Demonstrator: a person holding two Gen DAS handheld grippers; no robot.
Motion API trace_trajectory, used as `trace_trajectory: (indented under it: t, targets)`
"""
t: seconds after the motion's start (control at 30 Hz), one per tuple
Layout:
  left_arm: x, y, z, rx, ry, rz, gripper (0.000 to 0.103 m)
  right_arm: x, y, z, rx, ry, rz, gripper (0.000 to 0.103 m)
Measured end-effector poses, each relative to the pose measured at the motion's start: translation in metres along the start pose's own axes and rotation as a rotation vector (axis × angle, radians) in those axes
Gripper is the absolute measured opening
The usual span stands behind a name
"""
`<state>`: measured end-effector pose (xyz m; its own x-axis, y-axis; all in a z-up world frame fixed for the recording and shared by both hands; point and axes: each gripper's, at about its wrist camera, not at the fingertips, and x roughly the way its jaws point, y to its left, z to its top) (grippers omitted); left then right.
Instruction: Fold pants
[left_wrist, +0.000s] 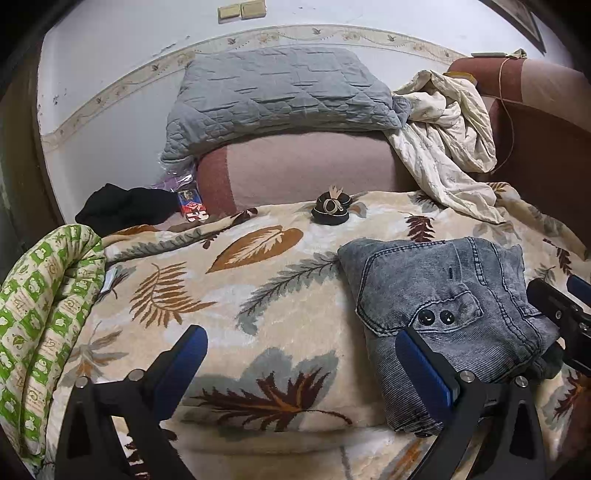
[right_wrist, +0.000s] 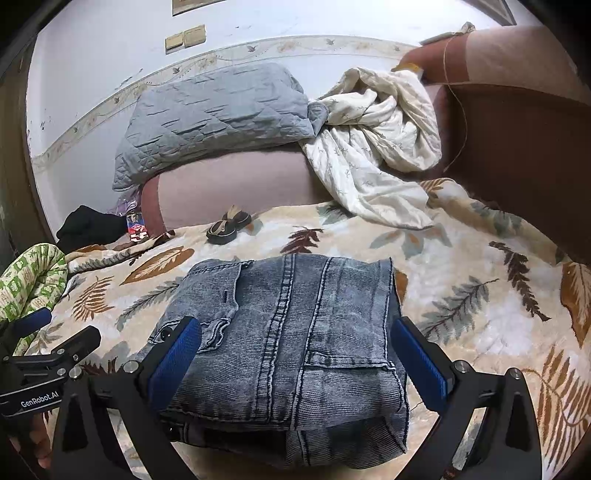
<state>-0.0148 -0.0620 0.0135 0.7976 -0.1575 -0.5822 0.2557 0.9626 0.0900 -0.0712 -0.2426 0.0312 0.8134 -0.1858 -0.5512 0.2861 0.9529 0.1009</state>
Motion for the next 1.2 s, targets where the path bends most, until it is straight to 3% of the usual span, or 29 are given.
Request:
trace_trajectory:
  t: [1.2]
  targets:
    - [0.0079,0.0042,-0.0012,-0.026,0.024,0.001,0.103,0.0062,0.0001,-0.0035,-0.004,0.025,0.009,0.102]
